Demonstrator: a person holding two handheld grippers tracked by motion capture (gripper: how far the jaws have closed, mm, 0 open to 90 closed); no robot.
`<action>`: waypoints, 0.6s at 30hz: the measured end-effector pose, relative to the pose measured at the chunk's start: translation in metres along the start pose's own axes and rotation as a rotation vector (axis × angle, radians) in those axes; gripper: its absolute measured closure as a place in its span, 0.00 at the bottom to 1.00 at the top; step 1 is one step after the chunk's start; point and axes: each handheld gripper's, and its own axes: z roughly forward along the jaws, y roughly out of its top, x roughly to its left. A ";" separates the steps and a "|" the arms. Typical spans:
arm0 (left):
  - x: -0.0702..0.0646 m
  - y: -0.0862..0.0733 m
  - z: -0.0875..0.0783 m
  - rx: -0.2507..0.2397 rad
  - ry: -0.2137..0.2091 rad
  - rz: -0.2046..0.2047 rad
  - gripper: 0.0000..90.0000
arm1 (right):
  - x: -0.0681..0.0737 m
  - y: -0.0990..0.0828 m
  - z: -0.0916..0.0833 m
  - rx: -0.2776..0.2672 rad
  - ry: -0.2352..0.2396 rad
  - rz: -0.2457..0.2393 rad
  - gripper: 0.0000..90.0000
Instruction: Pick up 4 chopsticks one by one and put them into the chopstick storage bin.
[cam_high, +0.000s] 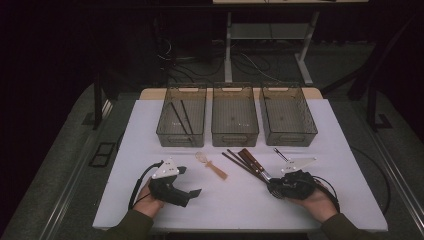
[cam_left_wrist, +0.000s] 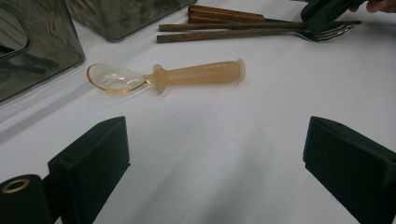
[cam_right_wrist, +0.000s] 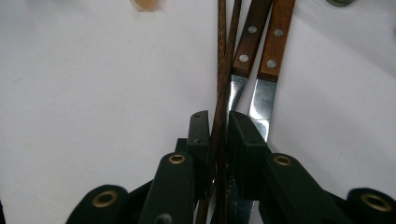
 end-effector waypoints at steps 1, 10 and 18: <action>0.000 0.000 0.000 -0.001 0.000 -0.001 0.06 | 0.000 0.000 0.000 -0.001 0.000 0.002 0.88; 0.000 0.000 0.000 -0.003 0.000 -0.002 0.06 | -0.002 0.000 -0.001 -0.009 0.003 0.023 0.91; 0.000 0.000 0.000 -0.007 0.000 -0.005 0.06 | -0.004 0.000 -0.001 -0.009 -0.004 0.042 0.94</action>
